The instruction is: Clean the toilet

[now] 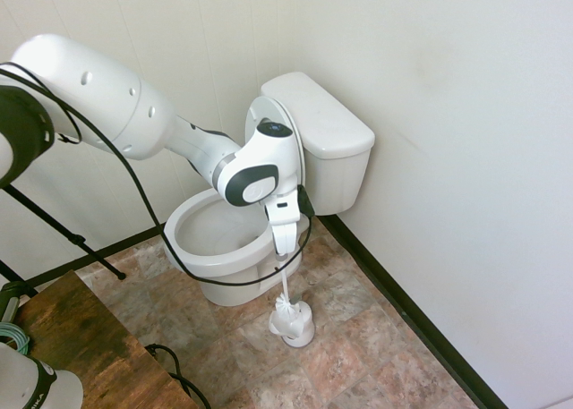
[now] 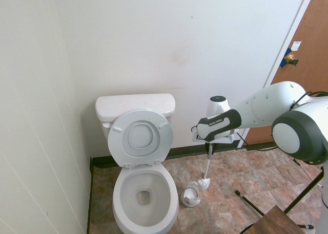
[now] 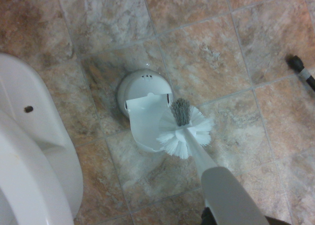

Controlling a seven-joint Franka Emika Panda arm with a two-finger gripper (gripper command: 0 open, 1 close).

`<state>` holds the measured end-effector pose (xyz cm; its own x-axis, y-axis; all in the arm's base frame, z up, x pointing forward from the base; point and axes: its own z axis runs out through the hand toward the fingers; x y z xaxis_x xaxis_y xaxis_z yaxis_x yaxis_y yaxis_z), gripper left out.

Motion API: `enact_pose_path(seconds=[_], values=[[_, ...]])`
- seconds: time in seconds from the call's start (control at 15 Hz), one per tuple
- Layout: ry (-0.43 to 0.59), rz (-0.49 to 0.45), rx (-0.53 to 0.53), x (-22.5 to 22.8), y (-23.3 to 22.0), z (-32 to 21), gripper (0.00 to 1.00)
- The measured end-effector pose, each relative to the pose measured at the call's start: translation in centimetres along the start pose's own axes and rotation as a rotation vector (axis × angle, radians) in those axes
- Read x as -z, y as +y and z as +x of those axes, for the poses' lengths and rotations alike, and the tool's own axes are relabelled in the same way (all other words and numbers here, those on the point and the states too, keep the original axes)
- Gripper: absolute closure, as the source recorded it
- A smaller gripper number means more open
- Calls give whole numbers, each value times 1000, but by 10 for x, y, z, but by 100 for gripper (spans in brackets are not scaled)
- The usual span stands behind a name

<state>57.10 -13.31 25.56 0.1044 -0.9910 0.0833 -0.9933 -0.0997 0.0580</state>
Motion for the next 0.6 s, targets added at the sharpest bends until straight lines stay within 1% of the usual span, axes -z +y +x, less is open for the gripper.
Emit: enact_pose_path(seconds=[0.27,0.6], values=[[20,41,25,67,-3,-21,100],[8,92,72,144,-8,-61,100]])
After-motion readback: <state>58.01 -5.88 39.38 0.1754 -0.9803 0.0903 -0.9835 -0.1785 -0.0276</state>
